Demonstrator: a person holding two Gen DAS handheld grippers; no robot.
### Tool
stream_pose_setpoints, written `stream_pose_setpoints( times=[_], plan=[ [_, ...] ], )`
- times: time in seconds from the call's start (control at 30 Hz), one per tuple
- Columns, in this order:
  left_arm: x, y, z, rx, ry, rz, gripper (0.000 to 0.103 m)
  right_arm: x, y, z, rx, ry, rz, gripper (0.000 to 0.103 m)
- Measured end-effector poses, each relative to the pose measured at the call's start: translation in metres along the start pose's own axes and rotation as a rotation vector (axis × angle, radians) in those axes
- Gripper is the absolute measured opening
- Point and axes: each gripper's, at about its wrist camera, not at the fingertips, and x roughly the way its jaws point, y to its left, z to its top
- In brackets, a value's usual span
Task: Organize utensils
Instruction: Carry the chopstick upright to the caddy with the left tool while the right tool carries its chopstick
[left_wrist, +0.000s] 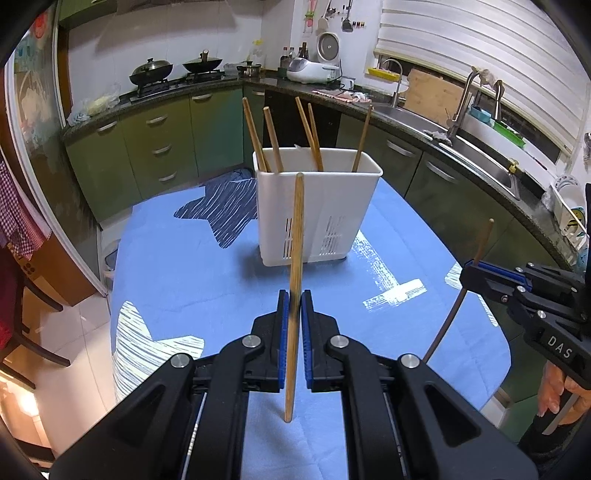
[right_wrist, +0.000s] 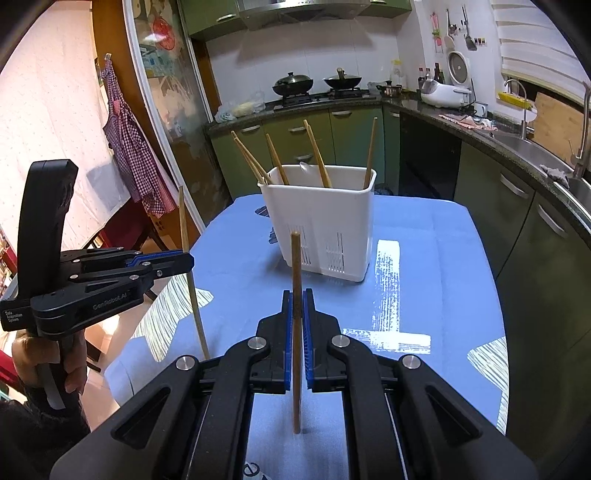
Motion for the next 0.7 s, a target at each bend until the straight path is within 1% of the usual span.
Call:
stream_pose_setpoints(
  times=[0.13, 0.37, 0.7],
  plan=[
    [-0.002, -0.003, 0.005, 0.010, -0.009, -0.007, 0.007, -0.004, -0.001, 0.002, -0.003, -0.014, -0.002, 0.006],
    [-0.009, -0.011, 0.020, 0.025, -0.041, -0.020, 0.006, -0.012, -0.004, 0.020, -0.013, -0.057, -0.019, 0.006],
    [-0.019, -0.024, 0.069, 0.064, -0.117, -0.016, 0.006, -0.030, -0.007, 0.065, -0.045, -0.133, -0.041, 0.006]
  ],
)
